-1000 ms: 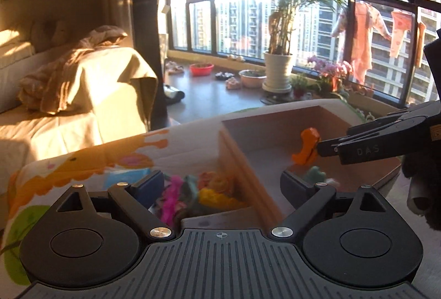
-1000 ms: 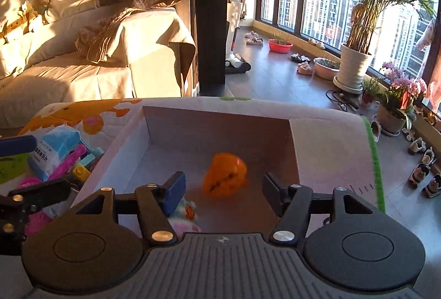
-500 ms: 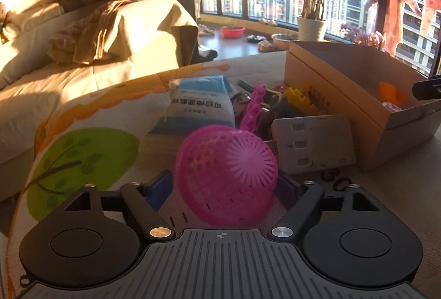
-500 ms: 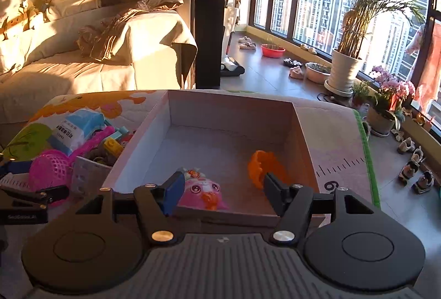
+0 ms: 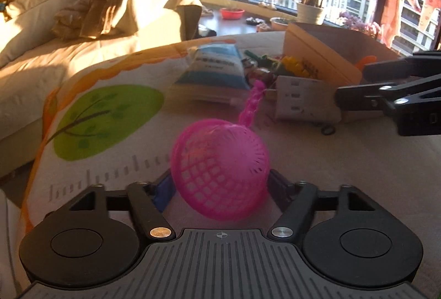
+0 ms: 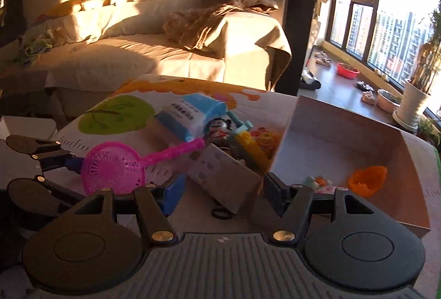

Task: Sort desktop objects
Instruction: 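Grasp the white power strip with the right tool while the left tool grasps the pink scoop, then drop the power strip into the box with the right tool while the left tool drops the pink scoop there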

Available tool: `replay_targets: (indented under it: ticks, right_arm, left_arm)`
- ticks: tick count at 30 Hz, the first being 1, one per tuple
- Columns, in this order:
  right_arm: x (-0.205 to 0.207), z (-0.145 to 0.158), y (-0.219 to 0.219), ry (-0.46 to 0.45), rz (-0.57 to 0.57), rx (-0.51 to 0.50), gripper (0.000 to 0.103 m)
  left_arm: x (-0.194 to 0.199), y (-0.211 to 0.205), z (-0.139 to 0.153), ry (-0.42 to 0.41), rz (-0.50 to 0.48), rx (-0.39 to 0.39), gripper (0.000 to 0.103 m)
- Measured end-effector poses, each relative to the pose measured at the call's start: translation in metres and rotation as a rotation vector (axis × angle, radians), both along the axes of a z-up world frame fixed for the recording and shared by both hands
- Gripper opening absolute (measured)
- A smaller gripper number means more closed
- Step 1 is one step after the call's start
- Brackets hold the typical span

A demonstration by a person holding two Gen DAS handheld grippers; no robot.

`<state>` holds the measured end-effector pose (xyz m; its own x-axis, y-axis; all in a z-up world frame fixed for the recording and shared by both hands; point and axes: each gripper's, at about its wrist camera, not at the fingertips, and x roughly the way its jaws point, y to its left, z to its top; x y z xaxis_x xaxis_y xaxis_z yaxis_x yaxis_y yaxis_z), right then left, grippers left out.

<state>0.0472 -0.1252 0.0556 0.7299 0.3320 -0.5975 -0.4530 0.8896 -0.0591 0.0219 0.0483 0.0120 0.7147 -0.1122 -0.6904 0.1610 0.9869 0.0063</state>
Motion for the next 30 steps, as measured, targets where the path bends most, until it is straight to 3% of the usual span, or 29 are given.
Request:
replay_targets:
  ticks: [3,7,13,15,17,19,23,27,30]
  right_arm:
    - [0.01,-0.008,0.026,-0.001,0.081,-0.052,0.066]
    - [0.026,-0.021,0.053,-0.066,0.113,-0.219,0.066]
    - [0.048,-0.043,0.066,0.006,0.133,-0.316,0.071]
    - [0.043,-0.042,0.064,0.009,0.132,-0.301,0.066]
    - [0.033,-0.037,0.063,0.025,0.153,-0.281,0.052]
    - [0.026,-0.034,0.057,0.083,0.165,-0.242,0.049]
    - [0.002,-0.035,0.037,0.117,0.152,-0.213,0.048]
    - [-0.015,-0.035,0.003,0.225,0.101,-0.112,0.048]
    - [-0.03,-0.036,-0.024,0.226,0.028,-0.088,0.048]
  left_arm:
    - [-0.002,0.007,0.0,-0.005,0.02,-0.001,0.091]
    - [-0.001,0.012,-0.002,0.002,0.037,-0.02,0.095]
    - [-0.002,0.016,-0.005,0.001,0.04,-0.041,0.099]
    - [-0.001,0.017,-0.006,-0.001,0.039,-0.044,0.099]
    - [-0.001,0.016,-0.006,-0.001,0.04,-0.043,0.1]
    - [-0.001,0.016,-0.006,-0.001,0.042,-0.041,0.1]
    - [-0.001,0.015,-0.006,0.002,0.047,-0.038,0.1]
    - [-0.002,0.012,-0.006,0.007,0.046,-0.028,0.1]
    - [-0.002,0.008,-0.005,0.008,0.04,-0.018,0.1]
